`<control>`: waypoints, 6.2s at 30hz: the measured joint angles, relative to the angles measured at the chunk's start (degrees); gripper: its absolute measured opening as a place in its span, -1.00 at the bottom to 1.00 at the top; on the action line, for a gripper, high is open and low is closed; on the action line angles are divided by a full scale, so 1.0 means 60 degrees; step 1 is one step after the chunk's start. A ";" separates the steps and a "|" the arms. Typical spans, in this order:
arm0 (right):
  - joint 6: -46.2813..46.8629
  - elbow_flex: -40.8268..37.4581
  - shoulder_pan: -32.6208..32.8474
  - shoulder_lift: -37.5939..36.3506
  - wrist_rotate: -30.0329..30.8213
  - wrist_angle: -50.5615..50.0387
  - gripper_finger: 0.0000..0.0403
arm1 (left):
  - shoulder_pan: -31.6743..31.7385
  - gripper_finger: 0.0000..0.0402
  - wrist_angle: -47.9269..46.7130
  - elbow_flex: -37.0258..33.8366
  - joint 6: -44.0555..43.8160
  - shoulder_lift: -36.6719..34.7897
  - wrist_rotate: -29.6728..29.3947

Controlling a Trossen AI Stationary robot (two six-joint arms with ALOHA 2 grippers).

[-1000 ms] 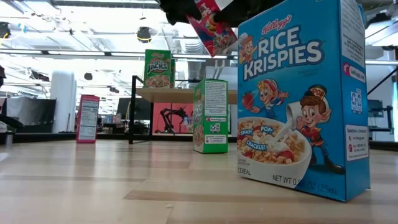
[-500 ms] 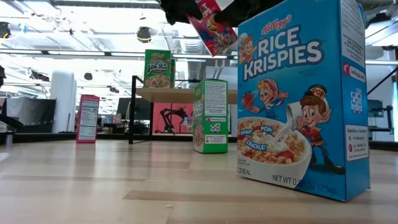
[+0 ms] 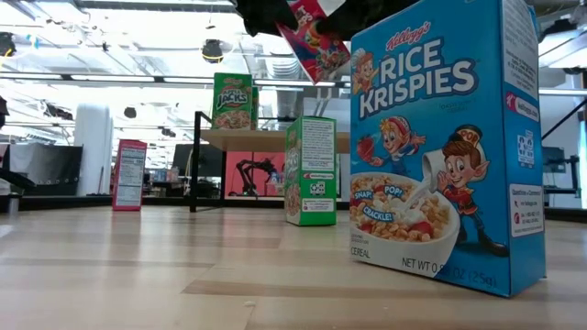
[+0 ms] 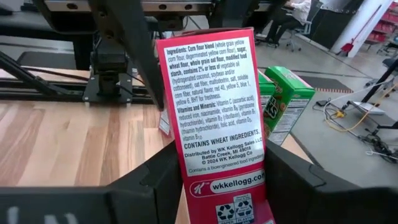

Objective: Stack cereal on shelf
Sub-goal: Put the bottom left red cereal box on the shelf

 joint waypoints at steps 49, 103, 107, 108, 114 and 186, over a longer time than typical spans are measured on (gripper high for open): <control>0.1654 -0.2457 -0.0288 0.2954 0.2860 0.8537 0.04 | -0.0794 0.56 -0.1811 0.0000 -0.0645 -0.1432 -0.1616; 0.2396 -0.2408 -0.0351 0.3533 0.3864 0.7440 0.27 | -0.0794 0.56 -0.1793 0.0000 -0.0641 -0.1428 -0.1640; 0.2397 -0.2408 -0.0221 0.3171 0.3917 0.7040 0.27 | -0.0790 0.56 -0.1793 0.0000 -0.0645 -0.1428 -0.1638; 0.2393 -0.2408 -0.0189 0.3066 0.3934 0.6920 0.27 | -0.0791 0.56 -0.1793 0.0000 -0.0656 -0.1428 -0.1638; 0.2486 -0.2408 -0.0031 0.2406 0.4016 0.5581 0.27 | -0.0791 0.56 -0.1794 0.0000 -0.0860 -0.1424 -0.1638; 0.3005 -0.1654 -0.0192 0.4000 0.3290 0.5916 0.27 | -0.0790 0.56 -0.1796 0.0004 -0.0820 -0.1424 -0.1645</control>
